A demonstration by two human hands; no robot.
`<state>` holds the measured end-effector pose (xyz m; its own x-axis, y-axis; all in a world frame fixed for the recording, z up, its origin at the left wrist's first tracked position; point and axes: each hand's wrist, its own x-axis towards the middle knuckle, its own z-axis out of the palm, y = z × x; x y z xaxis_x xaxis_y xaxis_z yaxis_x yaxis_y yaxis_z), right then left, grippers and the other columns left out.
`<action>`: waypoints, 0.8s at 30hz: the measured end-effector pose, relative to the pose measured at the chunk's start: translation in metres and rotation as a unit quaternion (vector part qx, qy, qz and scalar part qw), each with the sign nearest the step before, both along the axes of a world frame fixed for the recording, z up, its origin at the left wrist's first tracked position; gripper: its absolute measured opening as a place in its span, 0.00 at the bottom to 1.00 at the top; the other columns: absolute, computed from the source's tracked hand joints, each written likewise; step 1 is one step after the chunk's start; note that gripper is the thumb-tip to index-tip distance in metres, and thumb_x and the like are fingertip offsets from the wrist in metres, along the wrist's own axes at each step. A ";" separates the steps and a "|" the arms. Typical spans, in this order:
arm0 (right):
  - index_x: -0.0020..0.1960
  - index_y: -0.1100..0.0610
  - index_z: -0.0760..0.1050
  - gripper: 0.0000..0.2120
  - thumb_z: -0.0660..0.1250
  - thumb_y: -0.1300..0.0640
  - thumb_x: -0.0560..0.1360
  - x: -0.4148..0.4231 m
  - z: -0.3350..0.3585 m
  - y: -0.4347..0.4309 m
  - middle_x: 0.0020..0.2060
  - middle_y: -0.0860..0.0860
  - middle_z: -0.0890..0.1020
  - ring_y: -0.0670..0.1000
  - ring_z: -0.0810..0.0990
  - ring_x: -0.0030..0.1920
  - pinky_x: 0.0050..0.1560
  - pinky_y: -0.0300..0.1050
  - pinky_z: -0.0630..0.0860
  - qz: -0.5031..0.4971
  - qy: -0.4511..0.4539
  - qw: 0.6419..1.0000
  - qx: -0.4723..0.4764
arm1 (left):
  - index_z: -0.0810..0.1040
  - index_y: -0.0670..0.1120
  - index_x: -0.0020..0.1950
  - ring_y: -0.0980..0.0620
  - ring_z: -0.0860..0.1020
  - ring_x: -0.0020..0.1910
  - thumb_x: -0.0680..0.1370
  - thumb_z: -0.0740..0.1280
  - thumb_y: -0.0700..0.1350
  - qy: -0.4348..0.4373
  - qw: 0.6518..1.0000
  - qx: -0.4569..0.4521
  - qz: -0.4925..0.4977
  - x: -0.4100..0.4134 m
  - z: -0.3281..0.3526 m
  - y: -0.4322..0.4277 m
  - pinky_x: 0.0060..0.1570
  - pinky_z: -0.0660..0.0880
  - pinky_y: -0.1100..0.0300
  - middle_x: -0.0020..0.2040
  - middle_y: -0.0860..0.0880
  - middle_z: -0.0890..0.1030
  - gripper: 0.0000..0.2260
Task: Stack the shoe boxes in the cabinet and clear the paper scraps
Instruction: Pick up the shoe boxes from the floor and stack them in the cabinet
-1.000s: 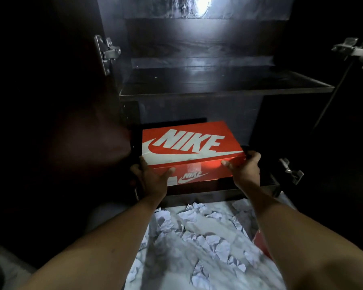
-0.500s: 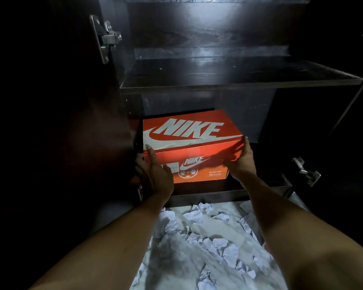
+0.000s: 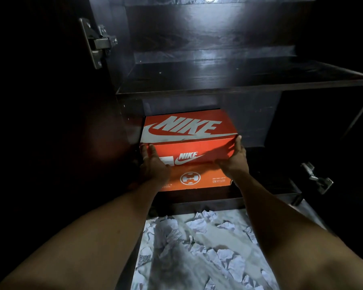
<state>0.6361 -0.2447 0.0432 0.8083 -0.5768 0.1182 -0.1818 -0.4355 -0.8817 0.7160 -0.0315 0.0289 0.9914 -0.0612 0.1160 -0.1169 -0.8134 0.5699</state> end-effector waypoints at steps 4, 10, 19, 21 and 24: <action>0.80 0.49 0.45 0.59 0.79 0.51 0.61 0.017 -0.004 -0.011 0.76 0.53 0.59 0.60 0.59 0.76 0.72 0.64 0.65 0.024 -0.009 0.998 0.057 | 0.39 0.50 0.81 0.38 0.52 0.79 0.80 0.67 0.49 0.037 0.999 0.036 -0.013 0.007 0.010 -0.002 0.75 0.60 0.42 0.81 0.46 0.38 0.42; 0.72 0.48 0.57 0.39 0.72 0.71 0.70 0.012 0.008 -0.018 0.62 0.49 0.71 0.55 0.75 0.62 0.46 0.50 0.84 0.072 -0.019 0.992 0.106 | 0.40 0.48 0.81 0.40 0.46 0.80 0.78 0.70 0.50 0.014 1.000 -0.020 -0.009 0.003 0.005 -0.006 0.77 0.55 0.43 0.81 0.45 0.38 0.45; 0.76 0.40 0.55 0.51 0.71 0.43 0.56 -0.021 -0.034 -0.037 0.70 0.52 0.71 0.57 0.71 0.70 0.66 0.63 0.73 0.071 0.063 0.995 -0.033 | 0.40 0.49 0.81 0.40 0.48 0.80 0.73 0.74 0.59 0.047 0.998 -0.019 -0.041 -0.036 0.021 -0.017 0.74 0.56 0.41 0.82 0.48 0.39 0.52; 0.77 0.43 0.53 0.49 0.74 0.49 0.61 -0.047 -0.005 -0.017 0.74 0.53 0.68 0.58 0.65 0.74 0.71 0.63 0.67 0.061 0.093 0.990 -0.086 | 0.42 0.50 0.82 0.40 0.54 0.79 0.74 0.72 0.58 0.056 0.996 -0.006 -0.071 -0.051 0.031 -0.021 0.71 0.62 0.43 0.82 0.48 0.42 0.48; 0.80 0.52 0.53 0.46 0.75 0.57 0.70 -0.080 0.026 0.005 0.76 0.55 0.64 0.57 0.61 0.77 0.75 0.56 0.62 0.018 0.110 0.989 -0.100 | 0.48 0.50 0.81 0.41 0.62 0.76 0.76 0.69 0.57 0.055 0.990 0.023 -0.130 -0.070 0.039 -0.026 0.65 0.69 0.47 0.81 0.47 0.52 0.42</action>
<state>0.5566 -0.2396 0.0697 0.8464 -0.5306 0.0455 -0.3416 -0.6065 -0.7179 0.6461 -0.0570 0.0683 0.9479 -0.3184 -0.0016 -0.2643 -0.7896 0.5538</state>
